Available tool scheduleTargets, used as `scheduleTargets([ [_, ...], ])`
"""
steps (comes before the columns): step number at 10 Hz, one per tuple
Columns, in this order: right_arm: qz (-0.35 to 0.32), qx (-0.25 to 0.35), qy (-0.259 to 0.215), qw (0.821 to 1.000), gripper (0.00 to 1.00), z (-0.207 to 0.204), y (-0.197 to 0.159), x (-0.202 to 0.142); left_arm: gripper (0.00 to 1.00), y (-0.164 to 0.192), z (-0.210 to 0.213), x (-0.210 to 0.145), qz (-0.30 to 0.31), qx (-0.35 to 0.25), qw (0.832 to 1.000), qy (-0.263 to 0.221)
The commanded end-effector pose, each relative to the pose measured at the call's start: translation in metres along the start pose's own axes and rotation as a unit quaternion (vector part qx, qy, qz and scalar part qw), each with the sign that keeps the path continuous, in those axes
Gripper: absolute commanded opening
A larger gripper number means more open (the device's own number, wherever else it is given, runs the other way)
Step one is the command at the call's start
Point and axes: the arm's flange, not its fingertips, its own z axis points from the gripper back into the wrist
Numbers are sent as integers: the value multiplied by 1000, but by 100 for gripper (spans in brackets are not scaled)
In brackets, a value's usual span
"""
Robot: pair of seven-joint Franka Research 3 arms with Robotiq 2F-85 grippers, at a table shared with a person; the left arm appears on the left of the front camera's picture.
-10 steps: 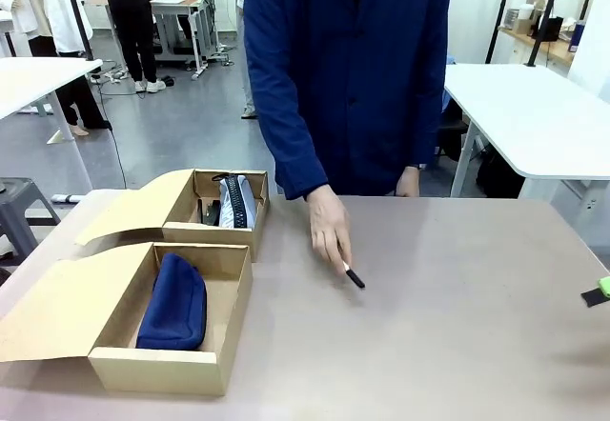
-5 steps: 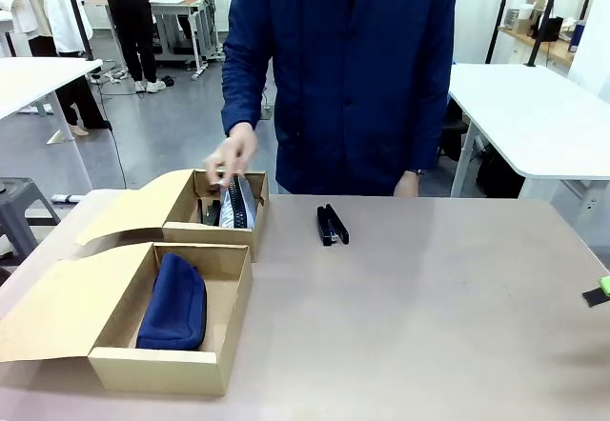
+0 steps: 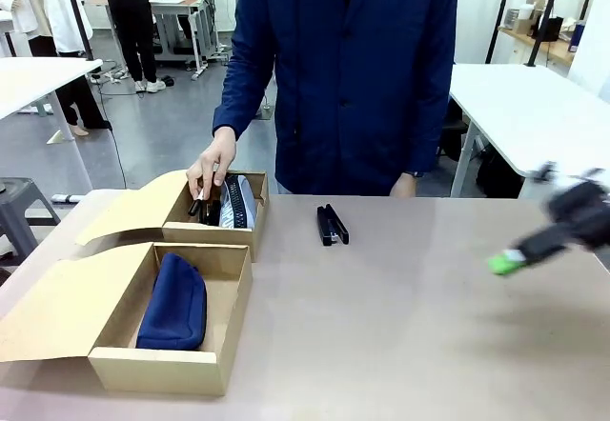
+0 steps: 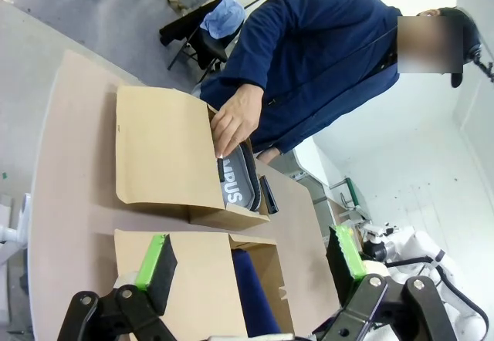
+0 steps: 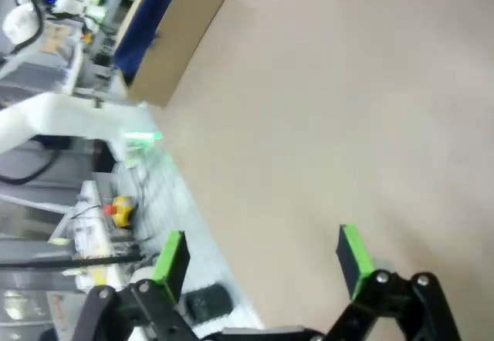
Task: Place items inside the box.
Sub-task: Pick up a Pencil pouch or Stapler and place it inside the Mailer Box closest to the robot.
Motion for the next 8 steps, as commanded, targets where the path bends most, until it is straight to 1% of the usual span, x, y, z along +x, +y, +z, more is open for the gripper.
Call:
scheduleTargets([
  [1, 43, -90, 15, 995, 100, -79, -7, 79, 100, 0, 0, -1, -10, -11, 1000, -9],
  [2, 78, -109, 2, 991, 100, -95, 1, 90, 100, 0, 0, -1, -10, -11, 1000, -9],
  [3, 104, -116, -40, 987, 100, -87, 6, 89, 100, 0, 0, -1, -10, -11, 1000, -9],
  [4, 126, -116, -92, 981, 100, -50, 9, 75, 100, 0, 0, -1, -10, -11, 1000, -9],
  [5, 92, -101, 6, 991, 100, -108, 32, 94, 100, 0, 0, -1, -10, -11, 1000, -9],
  [6, 92, -101, 6, 991, 100, -108, 32, 94, 100, 0, 0, -1, -10, -11, 1000, -9],
  [7, 103, -120, -31, 987, 100, -82, 18, 100, 100, 0, 0, -1, -10, -11, 1000, -9],
  [8, 74, -160, -18, 984, 100, -89, 20, 107, 100, 0, 0, -1, -10, -11, 1000, -9],
])
